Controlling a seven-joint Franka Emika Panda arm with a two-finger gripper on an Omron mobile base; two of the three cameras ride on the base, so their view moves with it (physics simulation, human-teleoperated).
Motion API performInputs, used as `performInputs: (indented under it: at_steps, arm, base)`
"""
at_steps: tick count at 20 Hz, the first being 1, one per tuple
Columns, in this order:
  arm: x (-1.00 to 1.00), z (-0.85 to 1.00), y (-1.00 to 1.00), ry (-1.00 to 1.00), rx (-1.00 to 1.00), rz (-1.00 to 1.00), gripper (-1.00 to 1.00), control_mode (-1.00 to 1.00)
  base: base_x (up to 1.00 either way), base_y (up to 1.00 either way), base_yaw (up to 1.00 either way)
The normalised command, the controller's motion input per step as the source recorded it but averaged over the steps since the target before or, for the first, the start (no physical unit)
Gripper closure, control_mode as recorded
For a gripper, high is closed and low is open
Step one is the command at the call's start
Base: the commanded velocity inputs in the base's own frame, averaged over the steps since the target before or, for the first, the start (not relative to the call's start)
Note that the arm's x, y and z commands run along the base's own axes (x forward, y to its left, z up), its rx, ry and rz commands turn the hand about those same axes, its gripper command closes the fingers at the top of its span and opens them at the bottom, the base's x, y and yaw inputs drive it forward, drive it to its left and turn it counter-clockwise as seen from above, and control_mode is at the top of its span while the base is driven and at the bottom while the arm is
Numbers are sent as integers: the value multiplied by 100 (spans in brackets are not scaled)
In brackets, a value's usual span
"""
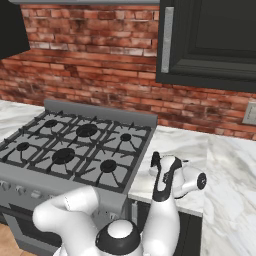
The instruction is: Take 2 condiments from the cabinet and move them on the counter near the stove.Make sure the condiments are lined up with each other, next to each other.
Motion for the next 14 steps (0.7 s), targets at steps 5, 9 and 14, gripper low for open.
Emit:
performInputs:
  at_steps: [5, 9, 14]
  arm:
    - [0, -6, 0, 0, 0, 0, 100, -100]
    - [0, 0, 0, 0, 0, 0, 100, -100]
    - [0, 0, 0, 0, 0, 0, 100, -100]
  base:
    - [0, 0, 0]
    - [0, 0, 0]
    - [0, 0, 0]
